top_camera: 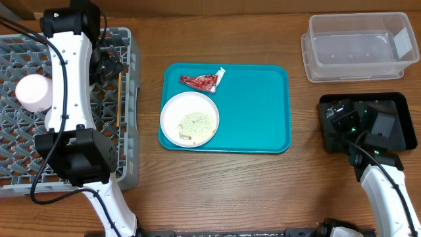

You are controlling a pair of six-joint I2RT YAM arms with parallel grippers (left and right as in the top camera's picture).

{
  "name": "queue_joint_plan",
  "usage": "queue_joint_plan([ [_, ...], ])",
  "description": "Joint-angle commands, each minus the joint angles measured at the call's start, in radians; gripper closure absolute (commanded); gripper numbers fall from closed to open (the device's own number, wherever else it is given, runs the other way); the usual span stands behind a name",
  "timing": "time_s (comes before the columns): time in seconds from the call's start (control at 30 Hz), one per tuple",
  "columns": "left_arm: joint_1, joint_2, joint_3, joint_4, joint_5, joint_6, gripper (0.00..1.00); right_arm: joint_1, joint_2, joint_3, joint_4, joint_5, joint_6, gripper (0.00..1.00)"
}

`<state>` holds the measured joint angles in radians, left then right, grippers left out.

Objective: Sort waste into correct bins and load items into the dishwasher
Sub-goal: 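Move the right gripper from the black tray toward the red wrapper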

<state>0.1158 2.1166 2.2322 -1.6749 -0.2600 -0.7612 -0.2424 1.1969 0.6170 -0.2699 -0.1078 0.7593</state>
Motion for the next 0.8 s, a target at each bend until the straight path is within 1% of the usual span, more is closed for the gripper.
queue_joint_plan([
  [0.0, 0.002, -0.039, 0.023, 0.005, 0.011, -0.022, 0.0, -0.002, -0.01, 0.025, 0.045, -0.024, 0.004, 0.0],
  [0.07, 0.002, -0.039, 0.023, 0.007, 0.01, -0.021, 0.0, -0.002, -0.01, 0.025, 0.077, -0.125, 0.004, 0.0],
  [0.23, 0.002, -0.039, 0.023, 0.011, 0.01, -0.021, 0.0, -0.001, -0.01, 0.025, 0.088, -0.507, 0.005, 0.0],
  [0.33, 0.002, -0.039, 0.023, 0.011, 0.01, -0.022, 0.0, 0.0, -0.01, 0.025, 0.084, -0.809, 0.134, 0.0],
  [0.4, 0.002, -0.039, 0.023, 0.011, 0.01, -0.022, 0.0, 0.0, -0.01, 0.025, 0.086, -0.912, 0.187, 0.0],
  [0.47, 0.002, -0.039, 0.023, 0.011, 0.01, -0.021, 0.0, 0.018, -0.01, 0.025, 0.115, -0.917, 0.284, 0.0],
  [0.5, 0.002, -0.039, 0.023, 0.011, 0.011, -0.021, 0.0, 0.042, -0.01, 0.025, 0.158, -0.925, 0.313, 0.0],
  [0.63, 0.002, -0.039, 0.023, 0.011, 0.011, -0.021, 0.0, 0.199, -0.01, 0.031, 0.404, -0.921, 0.351, 0.01],
  [0.7, 0.002, -0.039, 0.023, 0.011, 0.01, -0.022, 0.0, 0.297, -0.01, 0.059, 0.448, -0.829, 0.392, 0.01],
  [0.77, 0.002, -0.039, 0.023, 0.011, 0.011, -0.022, 0.0, 0.388, -0.008, 0.111, 0.413, -0.705, 0.391, 0.01],
])
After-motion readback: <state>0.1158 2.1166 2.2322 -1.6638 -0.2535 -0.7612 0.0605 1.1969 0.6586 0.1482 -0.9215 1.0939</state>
